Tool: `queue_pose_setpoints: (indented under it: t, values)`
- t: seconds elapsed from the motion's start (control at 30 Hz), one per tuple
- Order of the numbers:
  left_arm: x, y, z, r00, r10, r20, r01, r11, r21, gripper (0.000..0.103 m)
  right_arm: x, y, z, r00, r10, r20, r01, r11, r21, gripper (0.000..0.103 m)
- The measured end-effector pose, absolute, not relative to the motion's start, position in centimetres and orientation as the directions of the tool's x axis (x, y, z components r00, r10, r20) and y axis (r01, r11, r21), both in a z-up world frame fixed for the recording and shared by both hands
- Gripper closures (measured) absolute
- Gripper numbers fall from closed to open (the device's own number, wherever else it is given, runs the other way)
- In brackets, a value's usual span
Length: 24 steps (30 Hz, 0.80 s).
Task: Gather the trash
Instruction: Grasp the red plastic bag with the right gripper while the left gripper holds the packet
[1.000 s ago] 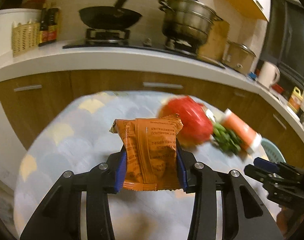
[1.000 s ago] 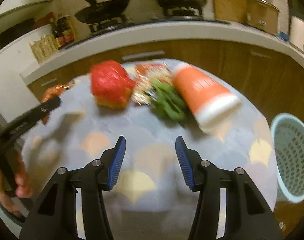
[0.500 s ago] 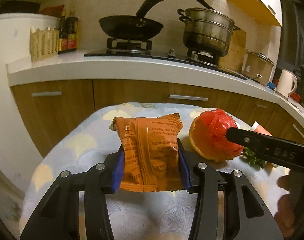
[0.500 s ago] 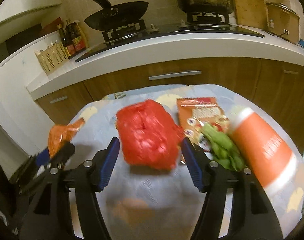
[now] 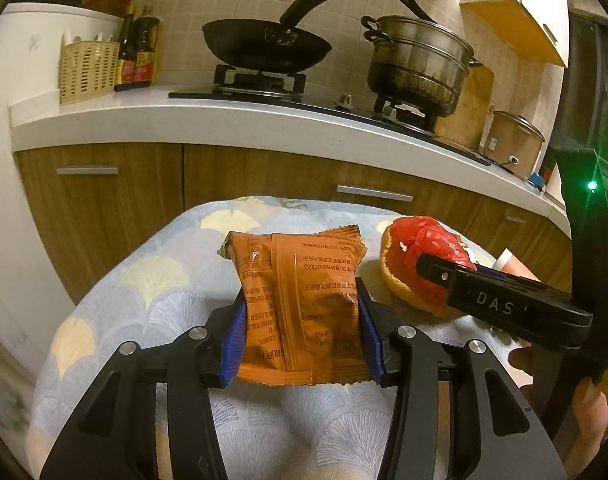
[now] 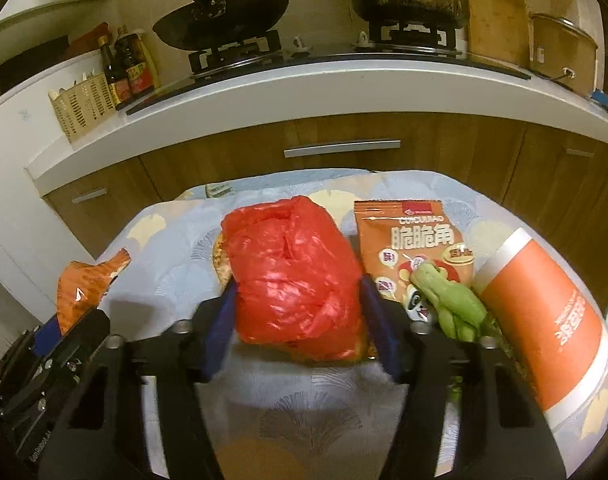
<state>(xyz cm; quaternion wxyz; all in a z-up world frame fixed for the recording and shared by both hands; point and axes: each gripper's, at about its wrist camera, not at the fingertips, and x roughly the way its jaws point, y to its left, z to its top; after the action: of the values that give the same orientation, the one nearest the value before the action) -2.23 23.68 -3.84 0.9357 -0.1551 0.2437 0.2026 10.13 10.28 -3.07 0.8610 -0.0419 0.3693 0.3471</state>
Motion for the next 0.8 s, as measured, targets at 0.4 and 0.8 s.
queue_pose_setpoints:
  t: [0.4, 0.8]
  values:
    - [-2.9, 23.0, -3.2, 0.827, 0.301, -0.475, -0.434, 0.879, -0.198, 0.057, 5.4, 5.1, 1.7, 0.577, 0.609, -0.545, -0.639, 0.751, 0.163, 0.056]
    - [-3.2, 16.3, -1.6, 0.893, 0.177, -0.414, -0.266, 0.949, -0.169, 0.057, 2.8, -2.6, 2.2, 0.643, 0.543, -0.54, -0.569, 0.811, 0.138, 0.056]
